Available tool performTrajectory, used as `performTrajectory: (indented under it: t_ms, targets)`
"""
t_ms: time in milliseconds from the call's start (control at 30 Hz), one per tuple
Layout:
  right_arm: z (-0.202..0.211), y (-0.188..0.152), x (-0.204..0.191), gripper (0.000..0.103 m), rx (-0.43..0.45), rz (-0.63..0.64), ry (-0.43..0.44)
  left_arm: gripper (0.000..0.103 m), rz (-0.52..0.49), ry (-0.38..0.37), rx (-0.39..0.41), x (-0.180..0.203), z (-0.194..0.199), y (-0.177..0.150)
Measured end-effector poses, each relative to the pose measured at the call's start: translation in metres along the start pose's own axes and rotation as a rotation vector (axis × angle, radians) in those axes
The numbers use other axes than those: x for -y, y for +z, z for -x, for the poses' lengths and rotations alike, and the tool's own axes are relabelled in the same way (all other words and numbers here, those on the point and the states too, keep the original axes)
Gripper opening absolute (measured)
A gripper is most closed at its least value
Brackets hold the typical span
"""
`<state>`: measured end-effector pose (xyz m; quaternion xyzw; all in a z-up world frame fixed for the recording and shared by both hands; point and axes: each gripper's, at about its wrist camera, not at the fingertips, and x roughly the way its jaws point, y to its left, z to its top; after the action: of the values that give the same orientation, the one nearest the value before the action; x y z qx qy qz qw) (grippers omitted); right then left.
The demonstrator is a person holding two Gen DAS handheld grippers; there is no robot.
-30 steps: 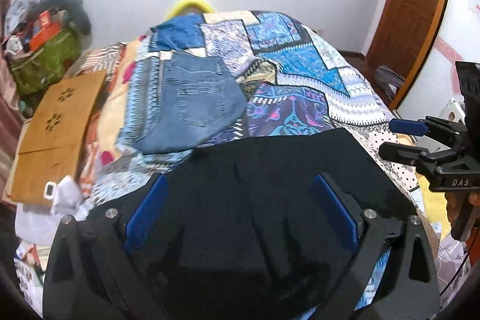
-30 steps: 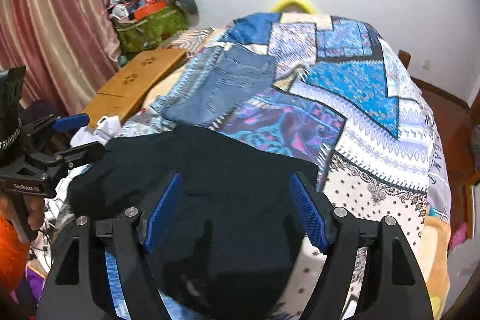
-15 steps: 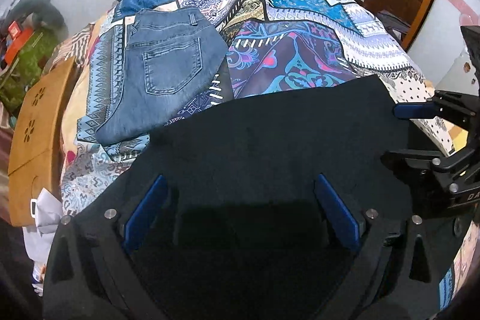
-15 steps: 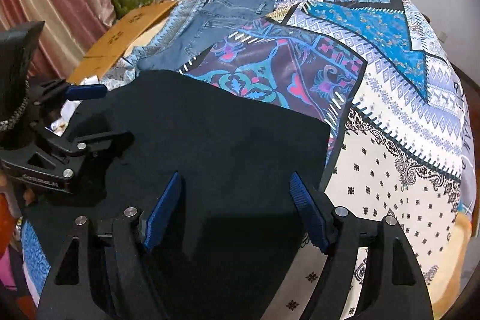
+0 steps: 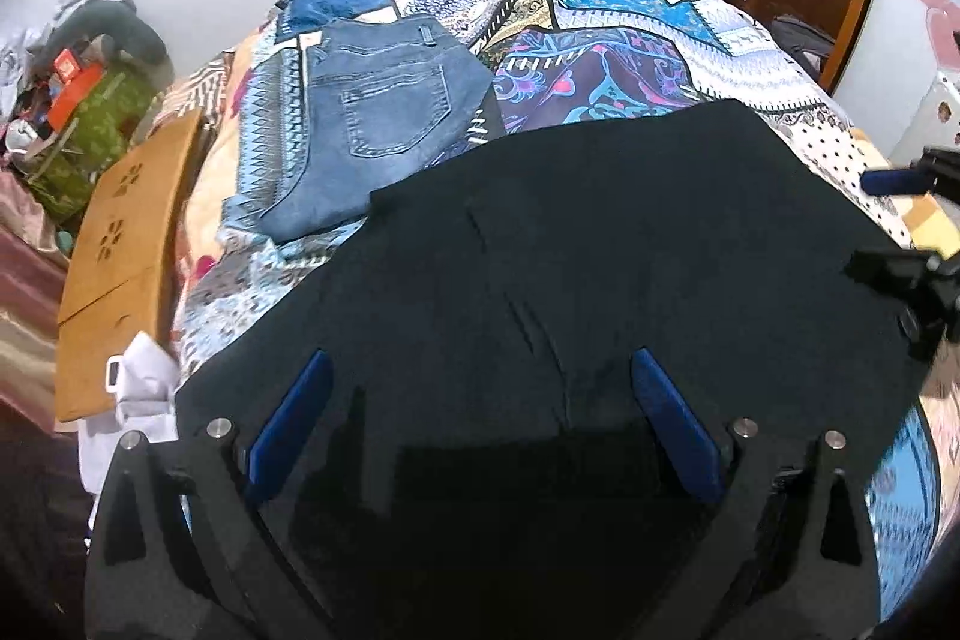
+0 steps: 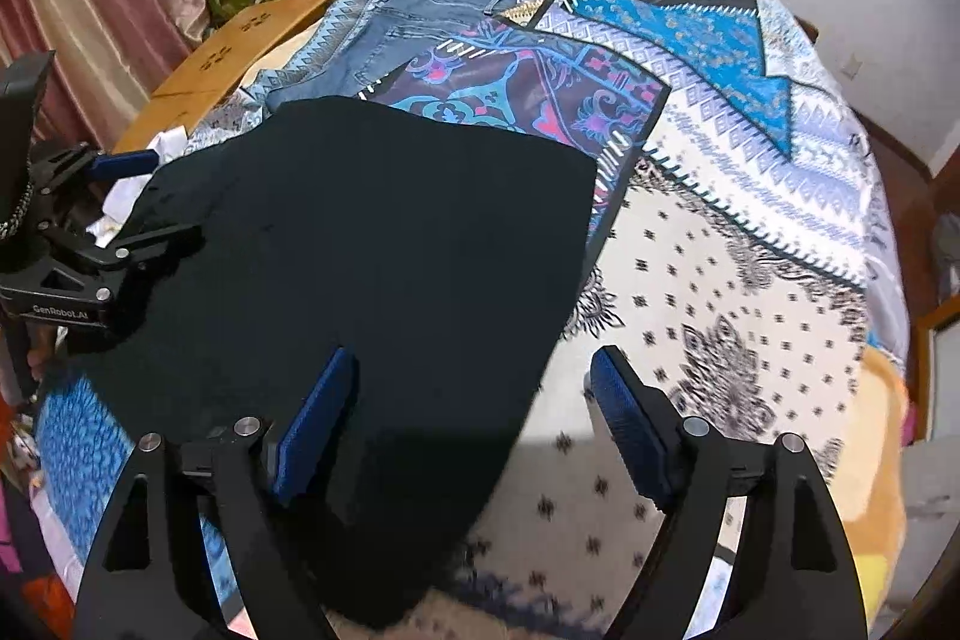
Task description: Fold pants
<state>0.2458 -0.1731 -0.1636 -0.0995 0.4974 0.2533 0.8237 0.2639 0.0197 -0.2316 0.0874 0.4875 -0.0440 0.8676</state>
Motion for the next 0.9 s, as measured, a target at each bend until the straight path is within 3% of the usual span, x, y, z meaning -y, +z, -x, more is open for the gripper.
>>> performTrajectory:
  t_ms: [200, 467, 700, 900]
  targets:
    - [0.041, 0.002, -0.015, 0.079, 0.086, -0.002, 0.0, 0.101, 0.01, 0.029, 0.036, -0.003, 0.031, -0.014]
    - [0.073, 0.013, -0.06, 0.079, 0.195, 0.041, 0.034, 0.101, 0.094, 0.064, 0.161, -0.033, 0.093, -0.03]
    - [0.07, 0.024, -0.104, 0.079, 0.246, 0.054, 0.129, 0.101, 0.2, 0.091, 0.229, -0.074, 0.128, -0.054]
    - [0.038, 0.031, -0.139, 0.08, 0.204, 0.052, 0.209, 0.101, 0.315, 0.044, 0.178, -0.106, 0.118, -0.09]
